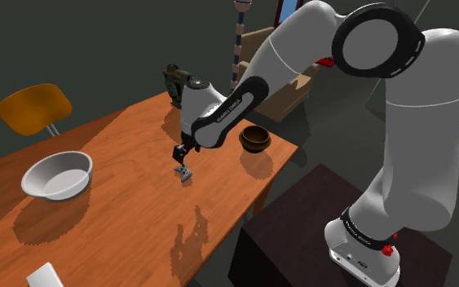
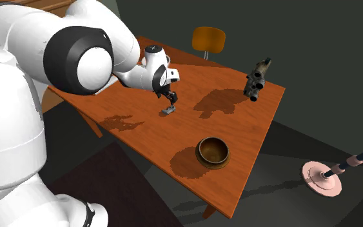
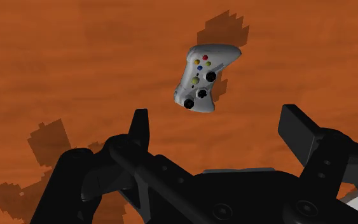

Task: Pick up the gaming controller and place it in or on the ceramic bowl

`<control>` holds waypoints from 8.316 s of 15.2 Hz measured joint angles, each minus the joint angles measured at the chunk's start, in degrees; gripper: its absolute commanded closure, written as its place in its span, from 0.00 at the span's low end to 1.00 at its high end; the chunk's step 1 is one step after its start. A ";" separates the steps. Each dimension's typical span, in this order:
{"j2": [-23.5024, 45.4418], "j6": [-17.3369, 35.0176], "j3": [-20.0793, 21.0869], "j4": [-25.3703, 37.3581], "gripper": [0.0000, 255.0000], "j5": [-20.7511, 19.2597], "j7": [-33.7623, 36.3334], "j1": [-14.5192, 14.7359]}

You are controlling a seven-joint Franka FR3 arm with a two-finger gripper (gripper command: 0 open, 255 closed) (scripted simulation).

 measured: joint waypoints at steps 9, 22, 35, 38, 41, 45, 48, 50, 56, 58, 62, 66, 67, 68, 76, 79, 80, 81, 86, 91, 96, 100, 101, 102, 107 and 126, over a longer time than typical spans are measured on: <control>12.16 2.02 -2.65 9.63 0.00 -2.47 2.33 3.63; 14.93 3.05 -3.23 11.44 1.00 -2.82 2.58 4.10; 17.84 -11.56 -4.68 21.97 0.00 -2.92 2.41 6.41; 19.75 -11.63 -5.01 23.44 0.00 -3.10 2.37 6.52; 21.45 -10.90 -5.25 24.33 0.00 -3.29 2.58 6.75; 21.74 -10.69 -5.31 24.41 0.00 -3.34 2.63 6.78; 21.75 -10.68 -5.31 24.42 1.00 -3.34 2.63 6.78; 21.74 -10.68 -5.32 24.43 1.00 -3.34 2.63 6.78; 21.72 -10.64 -5.32 24.39 1.00 -3.35 2.64 6.78; 21.73 -10.65 -5.31 24.40 1.00 -3.35 2.64 6.79; 19.61 -11.72 -5.01 23.31 1.00 -3.12 2.43 6.57; 17.34 -13.37 -4.62 22.70 1.00 -2.75 2.08 6.32; 16.57 -13.66 -4.52 22.23 1.00 -2.67 1.97 6.20; 16.03 -14.10 -4.42 22.13 1.00 -2.57 1.80 6.07; 11.37 -17.51 -3.64 20.87 1.00 -1.77 1.23 5.70; 9.86 -18.96 -3.37 20.83 1.00 -1.43 0.83 5.47; 9.25 -19.55 -3.28 20.82 1.00 -1.30 0.66 5.37; 8.71 -20.06 -3.19 20.80 1.00 -1.17 0.49 5.26; 6.37 -22.62 -2.77 21.04 1.00 -0.60 0.01 5.06; 4.28 -25.08 -2.40 21.43 1.00 -0.08 -0.41 4.93; -0.96 -22.79 -2.90 14.39 1.00 0.83 -4.91 0.67; -4.82 -20.13 -3.58 8.29 1.00 1.53 -8.94 -2.87; -5.45 -19.69 -3.83 7.37 1.00 1.74 -10.23 -3.87; -5.68 -18.89 -4.12 6.45 1.00 1.83 -11.33 -4.75; -10.15 -16.84 -5.42 0.55 1.00 3.09 -17.99 -9.73; -11.26 -11.17 -10.83 -4.59 1.00 6.50 -39.32 -23.74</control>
